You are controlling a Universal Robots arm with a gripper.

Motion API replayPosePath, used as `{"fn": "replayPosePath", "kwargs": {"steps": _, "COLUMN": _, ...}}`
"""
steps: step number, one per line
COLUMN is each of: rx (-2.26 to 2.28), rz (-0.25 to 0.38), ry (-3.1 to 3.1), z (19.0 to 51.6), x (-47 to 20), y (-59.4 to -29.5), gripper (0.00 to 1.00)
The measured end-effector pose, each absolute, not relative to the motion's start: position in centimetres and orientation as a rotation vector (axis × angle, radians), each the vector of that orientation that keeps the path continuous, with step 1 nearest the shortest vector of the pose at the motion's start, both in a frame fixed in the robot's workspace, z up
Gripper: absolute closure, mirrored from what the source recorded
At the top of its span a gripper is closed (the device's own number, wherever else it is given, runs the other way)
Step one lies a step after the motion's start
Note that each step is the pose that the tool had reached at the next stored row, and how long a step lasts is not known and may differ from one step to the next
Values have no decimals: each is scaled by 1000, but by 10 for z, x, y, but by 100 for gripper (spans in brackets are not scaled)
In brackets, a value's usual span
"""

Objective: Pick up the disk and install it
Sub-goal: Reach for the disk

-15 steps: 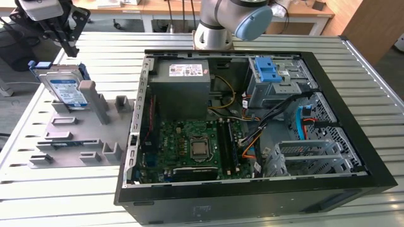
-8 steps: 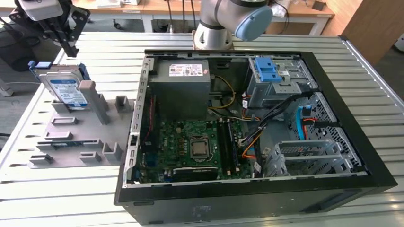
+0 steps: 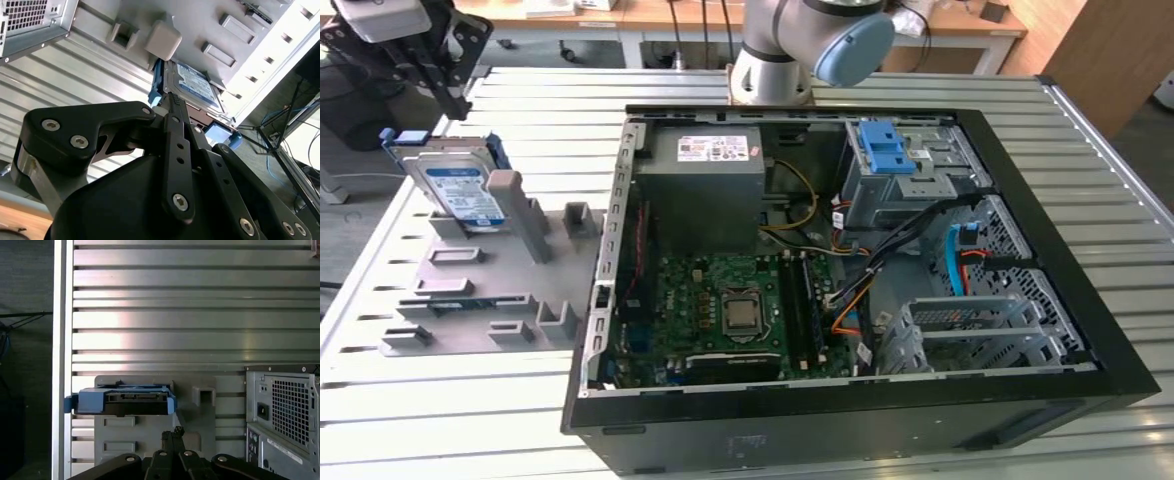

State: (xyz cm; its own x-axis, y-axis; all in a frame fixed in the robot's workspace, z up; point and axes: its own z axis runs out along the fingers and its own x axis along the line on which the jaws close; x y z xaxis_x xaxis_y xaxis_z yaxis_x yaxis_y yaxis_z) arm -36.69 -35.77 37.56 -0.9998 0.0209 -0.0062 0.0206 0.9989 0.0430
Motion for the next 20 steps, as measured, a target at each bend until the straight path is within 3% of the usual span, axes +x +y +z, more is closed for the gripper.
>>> {"fn": "replayPosePath", "kwargs": {"steps": 20, "rx": 32, "rz": 67, "ry": 3134, "z": 373, "x": -429, "y": -347, "gripper": 89}}
